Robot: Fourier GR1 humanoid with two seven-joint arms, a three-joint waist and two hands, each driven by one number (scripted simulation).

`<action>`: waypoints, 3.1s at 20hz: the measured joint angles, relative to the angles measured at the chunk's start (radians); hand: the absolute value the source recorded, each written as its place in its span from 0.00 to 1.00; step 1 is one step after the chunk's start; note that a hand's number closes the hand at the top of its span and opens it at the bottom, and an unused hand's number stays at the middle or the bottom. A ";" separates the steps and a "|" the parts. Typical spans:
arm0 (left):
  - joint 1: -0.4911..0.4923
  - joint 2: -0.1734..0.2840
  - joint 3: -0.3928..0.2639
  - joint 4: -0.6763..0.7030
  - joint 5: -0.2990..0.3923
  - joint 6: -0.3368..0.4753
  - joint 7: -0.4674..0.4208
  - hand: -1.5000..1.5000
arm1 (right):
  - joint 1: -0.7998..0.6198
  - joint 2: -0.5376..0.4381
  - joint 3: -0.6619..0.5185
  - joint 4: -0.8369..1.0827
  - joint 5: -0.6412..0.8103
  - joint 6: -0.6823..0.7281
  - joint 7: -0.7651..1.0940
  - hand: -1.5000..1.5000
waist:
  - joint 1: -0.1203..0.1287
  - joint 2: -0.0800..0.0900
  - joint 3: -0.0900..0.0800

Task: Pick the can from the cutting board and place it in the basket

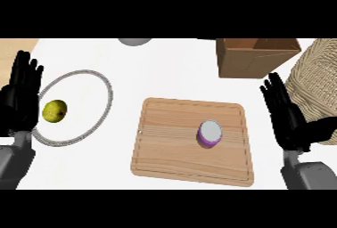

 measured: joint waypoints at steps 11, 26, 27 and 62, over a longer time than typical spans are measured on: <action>-0.013 0.029 -0.218 -0.065 -0.090 -0.214 0.011 0.50 | -0.139 0.008 0.222 -0.016 0.123 0.251 -0.178 0.00 | 0.032 0.000 -0.026; 0.062 0.042 -0.224 -0.076 -0.107 -0.268 -0.008 0.50 | -0.261 -0.061 0.405 -0.195 0.832 0.002 0.373 0.00 | -0.016 -0.024 -0.035; 0.058 0.043 -0.220 -0.073 -0.106 -0.270 -0.006 0.50 | -0.286 -0.085 0.411 -0.210 0.851 0.051 0.429 0.00 | -0.018 -0.024 -0.036; 0.084 -0.068 -0.117 -0.120 -0.231 -0.376 0.042 0.50 | -0.130 -0.165 0.232 -0.529 0.671 0.621 0.742 0.00 | 0.014 -0.002 -0.029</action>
